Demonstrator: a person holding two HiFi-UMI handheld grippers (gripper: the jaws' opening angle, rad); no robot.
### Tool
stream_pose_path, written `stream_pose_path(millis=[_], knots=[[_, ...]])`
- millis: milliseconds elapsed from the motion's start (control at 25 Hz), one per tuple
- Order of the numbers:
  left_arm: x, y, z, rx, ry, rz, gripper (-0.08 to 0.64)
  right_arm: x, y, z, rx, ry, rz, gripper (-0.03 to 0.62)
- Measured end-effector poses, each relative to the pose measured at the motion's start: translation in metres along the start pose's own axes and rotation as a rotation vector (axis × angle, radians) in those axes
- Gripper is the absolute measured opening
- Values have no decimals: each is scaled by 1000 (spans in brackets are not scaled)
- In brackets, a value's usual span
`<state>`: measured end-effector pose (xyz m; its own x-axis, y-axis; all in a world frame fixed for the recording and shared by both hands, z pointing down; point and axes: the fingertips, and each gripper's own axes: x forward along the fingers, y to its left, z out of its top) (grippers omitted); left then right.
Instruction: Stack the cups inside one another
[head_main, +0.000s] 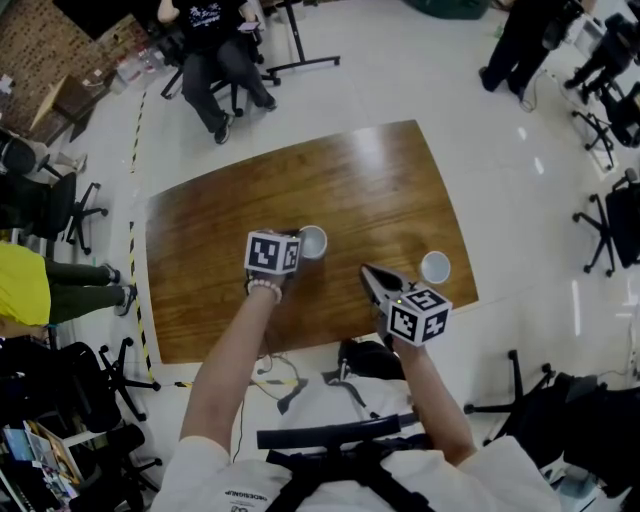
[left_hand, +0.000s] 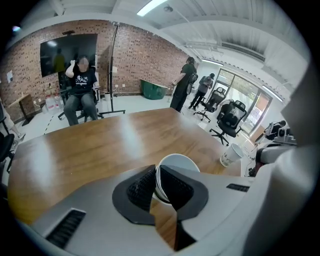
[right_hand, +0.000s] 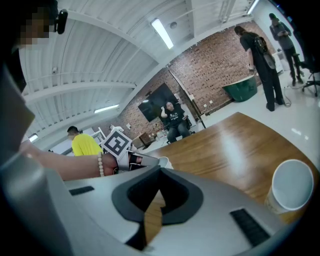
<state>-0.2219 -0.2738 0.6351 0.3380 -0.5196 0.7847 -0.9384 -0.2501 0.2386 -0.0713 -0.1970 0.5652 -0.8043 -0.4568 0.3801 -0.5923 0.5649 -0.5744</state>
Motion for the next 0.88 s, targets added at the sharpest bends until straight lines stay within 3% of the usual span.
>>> stream_pose_path(millis=[200, 320, 560, 680, 880], knots=[[-2, 0, 3, -2, -25, 6, 29, -3, -1, -2, 3, 3, -1, 3], [-7, 3, 7, -13, -49, 18, 110, -4, 2, -2, 0, 3, 0, 3], [-30, 5, 13, -41, -132, 38, 110, -7, 11, -6, -16, 3, 14, 3], [-55, 6, 9, -90, -206, 41, 110, -9, 22, -13, -25, 5, 22, 3], [-101, 12, -14, -235, -356, 17, 110, -8, 48, -24, -63, 15, 51, 3]])
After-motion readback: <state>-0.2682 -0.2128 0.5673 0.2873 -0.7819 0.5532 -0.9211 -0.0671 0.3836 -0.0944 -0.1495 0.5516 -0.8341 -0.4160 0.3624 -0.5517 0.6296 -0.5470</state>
